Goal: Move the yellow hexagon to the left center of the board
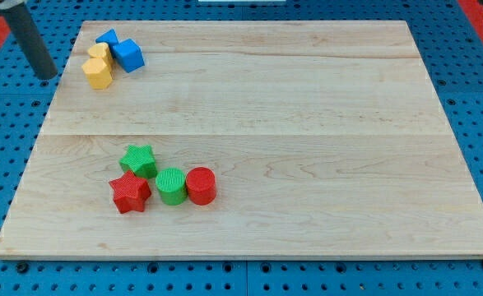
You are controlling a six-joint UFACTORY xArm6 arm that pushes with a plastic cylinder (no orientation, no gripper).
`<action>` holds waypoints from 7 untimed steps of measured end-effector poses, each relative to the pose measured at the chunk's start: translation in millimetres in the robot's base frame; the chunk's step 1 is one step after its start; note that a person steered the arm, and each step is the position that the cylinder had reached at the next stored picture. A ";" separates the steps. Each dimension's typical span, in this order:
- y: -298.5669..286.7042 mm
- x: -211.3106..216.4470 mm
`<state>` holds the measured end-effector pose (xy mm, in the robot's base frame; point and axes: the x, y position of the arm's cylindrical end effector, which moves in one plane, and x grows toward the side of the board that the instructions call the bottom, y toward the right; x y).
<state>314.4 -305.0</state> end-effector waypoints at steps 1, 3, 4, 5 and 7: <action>0.0 -6.1; 15.9 -14.7; 48.4 -20.6; 65.3 -37.7; 71.1 -55.4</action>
<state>259.0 -233.8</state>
